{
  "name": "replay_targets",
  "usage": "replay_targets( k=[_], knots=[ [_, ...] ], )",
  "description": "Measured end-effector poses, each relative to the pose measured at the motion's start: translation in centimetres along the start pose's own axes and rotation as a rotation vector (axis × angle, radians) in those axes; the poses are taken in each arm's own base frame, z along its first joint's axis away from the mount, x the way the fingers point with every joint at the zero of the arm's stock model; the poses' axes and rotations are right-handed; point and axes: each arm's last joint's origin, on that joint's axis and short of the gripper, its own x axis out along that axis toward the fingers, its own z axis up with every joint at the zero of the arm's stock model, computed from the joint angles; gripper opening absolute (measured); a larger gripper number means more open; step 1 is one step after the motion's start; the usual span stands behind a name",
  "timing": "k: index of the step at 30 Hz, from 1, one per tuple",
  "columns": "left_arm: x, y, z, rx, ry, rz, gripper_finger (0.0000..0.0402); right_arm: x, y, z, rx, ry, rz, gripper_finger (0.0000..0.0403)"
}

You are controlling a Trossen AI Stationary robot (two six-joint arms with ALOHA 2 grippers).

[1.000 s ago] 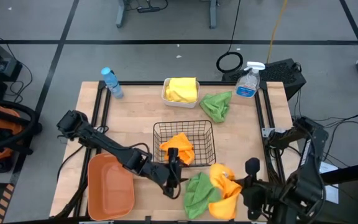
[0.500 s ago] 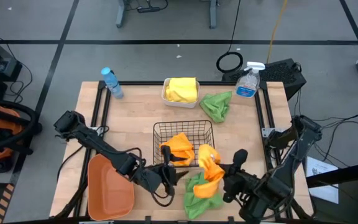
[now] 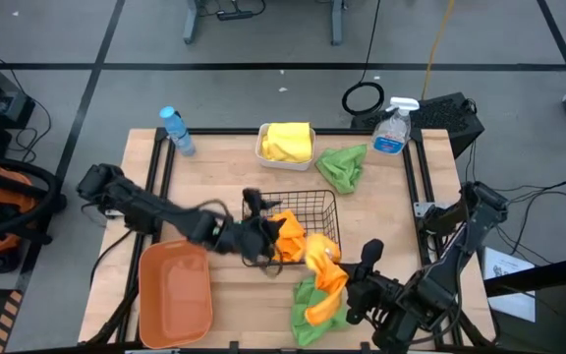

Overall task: Sort microfiber towel by color & place in baskets
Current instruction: Put the orange microfiber cloth into the black wire basket

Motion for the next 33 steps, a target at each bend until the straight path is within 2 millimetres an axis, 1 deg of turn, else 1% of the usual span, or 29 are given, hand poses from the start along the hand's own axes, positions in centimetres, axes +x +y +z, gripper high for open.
replay_targets(
  k=[3, 5, 7, 11, 16, 23, 28, 33],
  knots=[
    [1.3, 1.0, -1.1, -0.064, -0.082, -0.124, 0.0247, 0.3, -0.1, 0.1, -0.01, 0.005, -0.006, 0.0012],
    [1.4, 0.9, -1.4, -0.119, -0.18, -0.246, 0.0247, 0.5, -0.2, 0.1, -0.023, 0.018, 0.006, 0.0012],
    [1.4, 0.6, -1.5, -0.158, -0.268, -0.298, 0.0247, 0.9, -0.5, -0.1, -0.043, 0.039, 0.0, 0.0012],
    [0.9, 0.3, -1.1, -0.17, -0.368, -0.286, 0.0247, 2.4, -1.3, 0.0, -0.026, 0.075, -0.032, 0.0012],
    [0.2, -0.4, -0.9, -0.15, -0.397, -0.339, 0.0247, 4.4, -2.0, 0.6, 0.027, 0.119, 0.046, 0.0012],
    [-1.9, -2.2, -0.3, -0.053, -0.478, -0.398, 0.0247, 6.0, -2.7, 1.3, -0.005, 0.106, 0.065, 0.0012],
    [-3.1, -2.5, 0.4, -0.038, -0.536, -0.351, 0.0247, 7.4, -3.4, 1.6, 0.005, 0.127, 0.115, 0.002],
    [-3.4, -2.6, 0.5, -0.028, -0.547, -0.33, 0.024, 8.4, -4.1, 1.7, 0.007, 0.136, 0.129, 0.0031]
  ],
)
